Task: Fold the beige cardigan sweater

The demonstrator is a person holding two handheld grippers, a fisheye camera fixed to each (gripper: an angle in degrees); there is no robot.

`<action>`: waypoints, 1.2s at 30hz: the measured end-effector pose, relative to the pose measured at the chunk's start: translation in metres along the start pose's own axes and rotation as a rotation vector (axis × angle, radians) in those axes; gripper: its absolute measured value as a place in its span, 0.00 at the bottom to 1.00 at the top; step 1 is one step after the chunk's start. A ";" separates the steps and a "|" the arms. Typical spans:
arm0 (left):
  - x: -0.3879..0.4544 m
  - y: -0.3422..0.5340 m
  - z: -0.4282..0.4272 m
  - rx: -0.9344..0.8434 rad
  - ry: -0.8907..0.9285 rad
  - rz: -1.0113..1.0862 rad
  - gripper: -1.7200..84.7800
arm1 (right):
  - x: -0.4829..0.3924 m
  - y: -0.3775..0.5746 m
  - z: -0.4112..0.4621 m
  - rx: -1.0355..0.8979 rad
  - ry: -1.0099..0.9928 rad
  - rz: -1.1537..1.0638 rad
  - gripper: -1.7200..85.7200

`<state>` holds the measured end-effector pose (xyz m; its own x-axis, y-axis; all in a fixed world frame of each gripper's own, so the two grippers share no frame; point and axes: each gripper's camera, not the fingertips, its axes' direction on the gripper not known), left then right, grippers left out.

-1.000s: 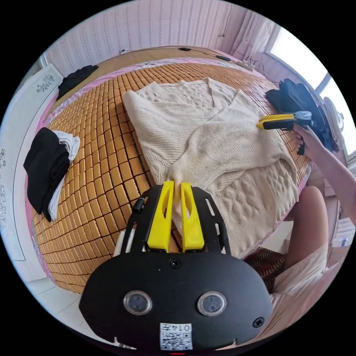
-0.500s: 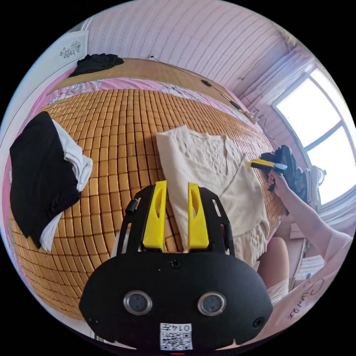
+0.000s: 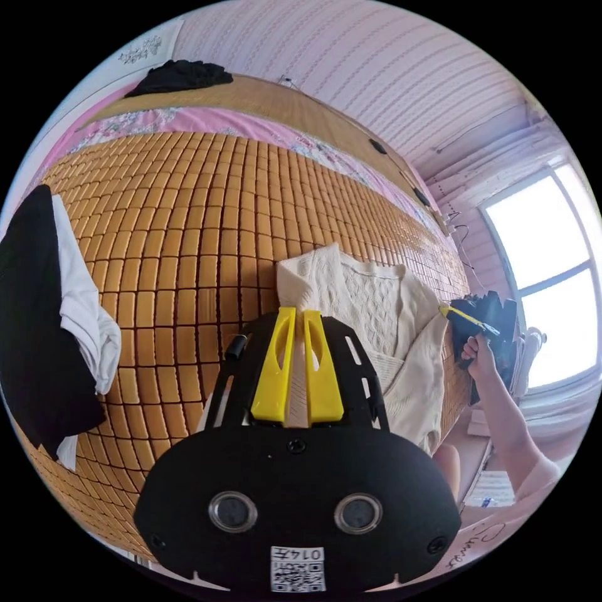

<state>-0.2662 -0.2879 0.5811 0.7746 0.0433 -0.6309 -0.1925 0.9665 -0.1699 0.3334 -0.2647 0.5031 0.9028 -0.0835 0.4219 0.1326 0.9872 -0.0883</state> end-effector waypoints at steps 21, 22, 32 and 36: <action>0.071 0.358 -0.145 -0.098 -0.024 0.191 0.02 | -0.071 0.288 -0.115 -0.236 0.151 -0.154 0.07; 0.078 0.359 -0.144 -0.095 -0.035 0.207 0.02 | -0.075 0.287 -0.115 -0.221 0.161 -0.155 0.08; 0.139 0.318 -0.057 -0.151 -0.092 0.264 0.08 | -0.072 0.212 -0.070 -0.191 -0.090 0.058 0.06; 0.153 0.309 -0.067 -0.091 -0.069 0.278 0.08 | -0.111 0.179 -0.110 -0.066 -0.134 -0.043 0.05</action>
<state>-0.2475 0.0003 0.3810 0.7234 0.3229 -0.6102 -0.4533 0.8889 -0.0670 0.3019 -0.0934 0.3407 0.8334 -0.1020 0.5432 0.2003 0.9717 -0.1249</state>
